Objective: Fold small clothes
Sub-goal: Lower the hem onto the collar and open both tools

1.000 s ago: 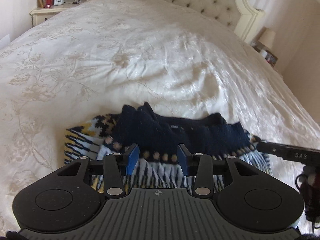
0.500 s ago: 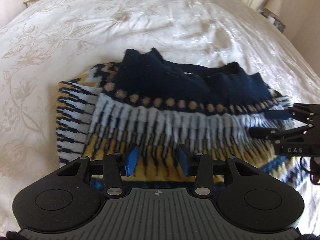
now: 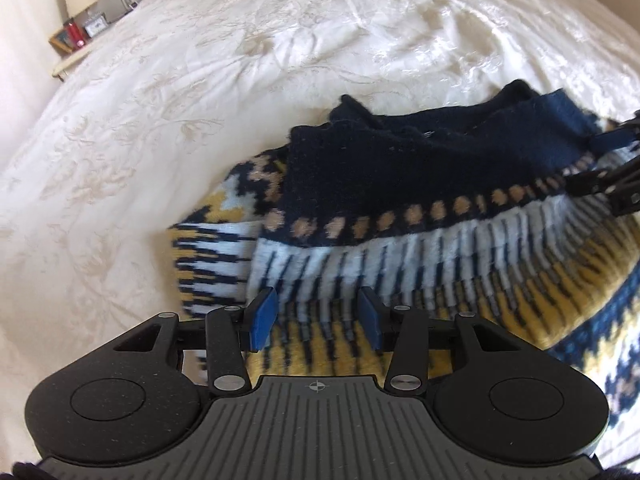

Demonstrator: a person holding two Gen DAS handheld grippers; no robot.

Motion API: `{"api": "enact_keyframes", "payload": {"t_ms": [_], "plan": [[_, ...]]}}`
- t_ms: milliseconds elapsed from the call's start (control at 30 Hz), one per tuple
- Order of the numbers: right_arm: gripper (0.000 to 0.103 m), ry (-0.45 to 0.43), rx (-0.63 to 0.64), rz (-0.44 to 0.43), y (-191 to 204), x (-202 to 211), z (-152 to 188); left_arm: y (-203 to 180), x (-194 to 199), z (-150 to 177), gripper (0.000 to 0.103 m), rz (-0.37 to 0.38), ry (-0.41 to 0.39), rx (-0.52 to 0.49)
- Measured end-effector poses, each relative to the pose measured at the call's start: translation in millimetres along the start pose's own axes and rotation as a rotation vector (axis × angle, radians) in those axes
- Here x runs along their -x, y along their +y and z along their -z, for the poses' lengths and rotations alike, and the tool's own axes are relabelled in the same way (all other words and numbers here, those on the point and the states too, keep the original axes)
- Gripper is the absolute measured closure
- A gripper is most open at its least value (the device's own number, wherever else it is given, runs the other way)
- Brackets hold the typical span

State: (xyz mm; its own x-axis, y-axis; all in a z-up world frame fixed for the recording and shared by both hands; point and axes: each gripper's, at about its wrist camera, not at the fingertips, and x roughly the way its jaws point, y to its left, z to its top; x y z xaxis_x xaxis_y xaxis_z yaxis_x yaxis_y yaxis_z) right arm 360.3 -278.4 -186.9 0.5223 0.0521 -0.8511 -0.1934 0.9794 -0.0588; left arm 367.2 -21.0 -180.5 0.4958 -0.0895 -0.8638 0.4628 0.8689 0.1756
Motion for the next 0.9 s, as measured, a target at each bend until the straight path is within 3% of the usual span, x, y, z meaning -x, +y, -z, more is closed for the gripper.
{"api": "enact_keyframes", "payload": {"t_ms": [133,267,433,600,767,900], "plan": [[0.031,-0.048,-0.034,0.000,-0.5,21.3,1.1,11.6,26.1,3.3,0.060,0.034,-0.043,0.090],[0.028,-0.117,-0.019,-0.052,14.3,52.2,13.7,1.3,53.3,15.4,0.059,0.102,-0.095,0.098],[0.027,-0.119,0.042,-0.109,48.9,70.2,35.5,-25.5,51.2,37.0,0.059,0.171,-0.043,0.074],[0.027,-0.054,0.086,-0.100,70.1,57.9,48.3,-34.1,31.7,55.5,0.055,0.138,0.025,0.076],[0.010,0.007,0.023,-0.016,48.2,35.6,51.4,-33.9,20.7,59.1,0.048,0.112,0.062,0.040],[0.009,-0.004,-0.016,-0.023,34.2,45.1,52.2,-36.0,24.4,58.2,0.048,0.107,0.072,0.052]]}}
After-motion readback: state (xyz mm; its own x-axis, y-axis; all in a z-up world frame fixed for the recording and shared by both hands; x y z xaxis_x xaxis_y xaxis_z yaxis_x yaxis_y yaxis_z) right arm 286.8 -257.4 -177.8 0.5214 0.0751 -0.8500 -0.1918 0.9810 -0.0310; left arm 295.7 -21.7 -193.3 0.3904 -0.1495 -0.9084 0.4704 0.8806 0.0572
